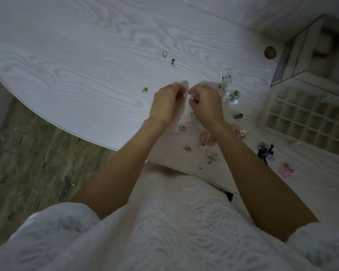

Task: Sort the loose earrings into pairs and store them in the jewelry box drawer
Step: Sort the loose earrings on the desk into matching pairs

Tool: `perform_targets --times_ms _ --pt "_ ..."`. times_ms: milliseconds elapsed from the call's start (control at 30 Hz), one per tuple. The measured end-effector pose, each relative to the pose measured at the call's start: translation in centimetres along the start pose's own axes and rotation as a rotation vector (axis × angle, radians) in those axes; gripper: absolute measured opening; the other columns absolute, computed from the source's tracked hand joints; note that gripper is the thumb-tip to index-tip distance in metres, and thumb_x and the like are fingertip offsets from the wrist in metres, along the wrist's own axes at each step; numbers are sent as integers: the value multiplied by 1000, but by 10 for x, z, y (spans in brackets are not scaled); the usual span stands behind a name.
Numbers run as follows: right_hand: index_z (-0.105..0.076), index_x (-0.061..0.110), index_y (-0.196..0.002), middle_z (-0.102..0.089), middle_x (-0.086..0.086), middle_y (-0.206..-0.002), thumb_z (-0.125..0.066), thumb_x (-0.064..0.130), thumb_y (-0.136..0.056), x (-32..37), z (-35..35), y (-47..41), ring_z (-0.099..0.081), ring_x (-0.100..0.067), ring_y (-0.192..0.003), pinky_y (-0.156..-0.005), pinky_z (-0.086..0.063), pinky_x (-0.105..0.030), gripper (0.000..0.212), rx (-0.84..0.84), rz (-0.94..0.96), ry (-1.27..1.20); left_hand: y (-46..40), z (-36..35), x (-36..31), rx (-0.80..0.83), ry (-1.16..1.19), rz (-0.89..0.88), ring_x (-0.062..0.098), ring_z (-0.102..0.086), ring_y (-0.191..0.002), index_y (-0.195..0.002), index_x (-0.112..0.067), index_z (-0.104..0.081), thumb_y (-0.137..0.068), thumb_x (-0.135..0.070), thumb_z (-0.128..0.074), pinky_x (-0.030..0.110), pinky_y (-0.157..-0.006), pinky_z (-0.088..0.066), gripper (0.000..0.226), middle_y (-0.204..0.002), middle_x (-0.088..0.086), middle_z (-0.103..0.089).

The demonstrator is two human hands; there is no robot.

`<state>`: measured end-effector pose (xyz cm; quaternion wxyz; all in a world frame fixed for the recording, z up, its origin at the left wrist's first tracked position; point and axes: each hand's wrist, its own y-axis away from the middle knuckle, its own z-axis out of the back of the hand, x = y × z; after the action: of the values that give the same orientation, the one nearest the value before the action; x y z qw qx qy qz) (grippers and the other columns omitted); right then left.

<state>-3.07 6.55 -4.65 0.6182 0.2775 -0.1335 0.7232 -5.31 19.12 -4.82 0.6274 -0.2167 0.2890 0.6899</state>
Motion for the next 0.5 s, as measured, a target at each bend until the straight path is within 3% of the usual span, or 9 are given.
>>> perform_targets --times_ms 233,400,500 --pt "-65 5 -96 -62 -11 -96 -59 4 -82 -5 -4 2 -59 -22 -82 -69 -40 -25 16 -20 -33 -21 2 -14 -8 13 183 87 22 -67 -92 -107 -12 -66 -82 -7 -60 38 -84 -53 26 -98 6 -72" --pt "-64 5 -98 -60 -11 -101 -59 2 -82 -5 0 1 -59 -22 -86 -74 -44 -27 17 10 -11 16 8 -5 -9 38 270 115 16 -66 -97 -113 -10 -63 -85 -6 -58 28 -90 -50 28 -105 6 -71" --pt "-63 6 -106 -58 -10 -108 -58 -1 -83 -5 10 3 -60 -20 -86 -78 -46 -26 25 27 23 34 11 10 1 29 255 121 11 -65 -91 -110 -12 -64 -86 -7 -56 16 -82 -48 26 -106 0 -69"
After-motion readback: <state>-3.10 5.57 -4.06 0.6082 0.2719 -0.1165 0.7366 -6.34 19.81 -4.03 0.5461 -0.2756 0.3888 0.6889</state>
